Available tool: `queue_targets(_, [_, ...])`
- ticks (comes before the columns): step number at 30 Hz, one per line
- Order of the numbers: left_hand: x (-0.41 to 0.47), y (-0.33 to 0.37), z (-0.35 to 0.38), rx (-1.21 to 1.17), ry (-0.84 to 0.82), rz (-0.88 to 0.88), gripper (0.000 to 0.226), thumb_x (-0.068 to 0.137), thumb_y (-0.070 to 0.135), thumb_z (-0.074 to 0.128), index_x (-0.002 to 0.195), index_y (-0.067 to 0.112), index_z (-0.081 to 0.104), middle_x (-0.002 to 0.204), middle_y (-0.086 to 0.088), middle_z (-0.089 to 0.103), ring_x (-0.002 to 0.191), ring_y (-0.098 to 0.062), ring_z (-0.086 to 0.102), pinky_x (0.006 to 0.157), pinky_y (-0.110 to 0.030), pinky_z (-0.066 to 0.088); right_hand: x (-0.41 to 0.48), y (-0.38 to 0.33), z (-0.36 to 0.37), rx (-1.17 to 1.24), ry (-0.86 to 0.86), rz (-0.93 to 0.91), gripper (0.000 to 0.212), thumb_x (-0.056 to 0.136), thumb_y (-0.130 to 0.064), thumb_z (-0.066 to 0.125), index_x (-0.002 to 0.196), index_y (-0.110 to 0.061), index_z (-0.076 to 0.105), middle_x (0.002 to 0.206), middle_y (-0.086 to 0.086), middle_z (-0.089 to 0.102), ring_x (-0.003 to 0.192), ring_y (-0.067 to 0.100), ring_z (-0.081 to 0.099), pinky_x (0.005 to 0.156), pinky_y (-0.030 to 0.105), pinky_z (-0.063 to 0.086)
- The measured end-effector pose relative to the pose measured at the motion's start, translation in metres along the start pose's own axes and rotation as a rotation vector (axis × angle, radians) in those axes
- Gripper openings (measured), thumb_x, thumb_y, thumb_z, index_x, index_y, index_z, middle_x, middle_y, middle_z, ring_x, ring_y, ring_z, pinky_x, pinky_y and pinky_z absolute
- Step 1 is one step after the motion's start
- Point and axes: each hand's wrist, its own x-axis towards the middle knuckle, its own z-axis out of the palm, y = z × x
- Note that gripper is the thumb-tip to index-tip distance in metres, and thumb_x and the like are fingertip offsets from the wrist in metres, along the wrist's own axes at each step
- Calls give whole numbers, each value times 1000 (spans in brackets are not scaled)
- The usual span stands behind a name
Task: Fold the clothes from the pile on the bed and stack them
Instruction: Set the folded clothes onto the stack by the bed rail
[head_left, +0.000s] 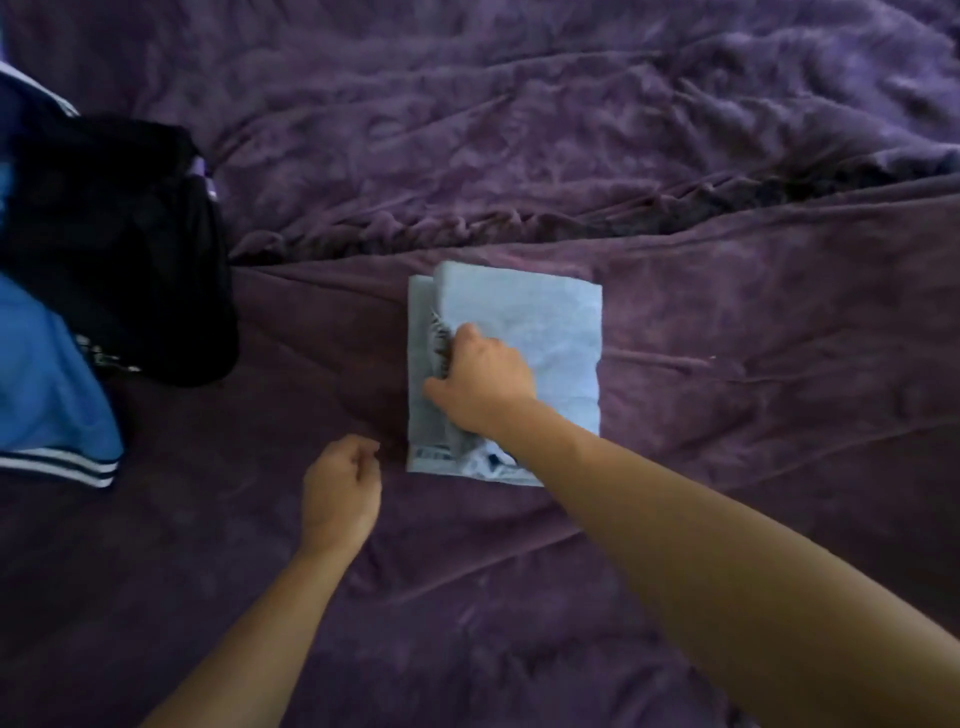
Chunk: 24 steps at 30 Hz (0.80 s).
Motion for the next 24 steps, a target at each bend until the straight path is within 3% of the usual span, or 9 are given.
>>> queue_targets(4, [10, -31, -15, -27, 17, -32, 22, 88, 0, 52, 100, 7, 69, 100, -12, 68, 91, -29, 65, 84, -35, 48, 14, -10, 51, 32, -148, -56, 35, 88, -30, 56, 119, -14, 56, 117, 11, 62, 109, 33, 57, 81, 36, 45])
queue_targets(6, [17, -25, -15, -45, 35, 7, 20, 88, 1, 54, 101, 6, 68, 102, -15, 64, 90, -33, 64, 83, -39, 50, 4, 8, 53, 131, -7, -114, 29, 92, -30, 53, 119, -20, 60, 116, 6, 63, 108, 28, 58, 83, 38, 49])
queue_targets(9, [26, 7, -3, 15, 100, 243, 23, 86, 7, 59, 108, 4, 66, 110, -19, 59, 101, -39, 58, 87, -44, 48, -11, 54, 39, 84, 348, -147, 31, 93, -29, 55, 123, -21, 60, 124, 1, 58, 115, 20, 48, 85, 40, 49])
queue_targets(10, [28, 21, 4, 63, 110, 348, 27, 86, 11, 60, 111, 6, 65, 117, -20, 58, 107, -39, 55, 88, -45, 46, -13, 70, 33, 1, 403, -129, 35, 93, -30, 57, 127, -20, 57, 130, 3, 55, 120, 21, 44, 88, 41, 48])
queue_targets(13, [40, 56, 31, 256, 54, 591, 43, 92, 31, 51, 131, 14, 56, 143, -21, 42, 130, -39, 42, 98, -49, 40, -1, 111, 17, -228, 334, 20, 54, 94, -40, 53, 143, -23, 39, 153, 8, 31, 139, 29, 27, 99, 49, 39])
queue_targets(17, [79, 40, 64, 566, -134, 572, 65, 95, 53, 31, 151, 25, 18, 160, -16, 1, 145, -41, 5, 113, -59, 13, 33, 135, 16, -163, 297, 199, 65, 94, -55, 40, 149, -32, 15, 159, 10, 13, 142, 34, 20, 106, 56, 31])
queue_targets(21, [95, -2, 81, 650, -165, 584, 70, 92, 59, 22, 153, 28, 6, 160, -10, -10, 142, -47, 10, 112, -61, 17, 44, 136, 53, -108, 269, 257, 69, 93, -63, 30, 148, -41, -5, 158, 13, 17, 135, 37, 32, 99, 53, 38])
queue_targets(24, [100, -5, 88, 642, -158, 607, 70, 92, 58, 25, 152, 26, 10, 160, -12, -5, 140, -48, 15, 110, -61, 20, 49, 136, 66, -114, 320, 255, 71, 93, -60, 32, 150, -37, -4, 151, 13, 30, 130, 36, 36, 97, 52, 40])
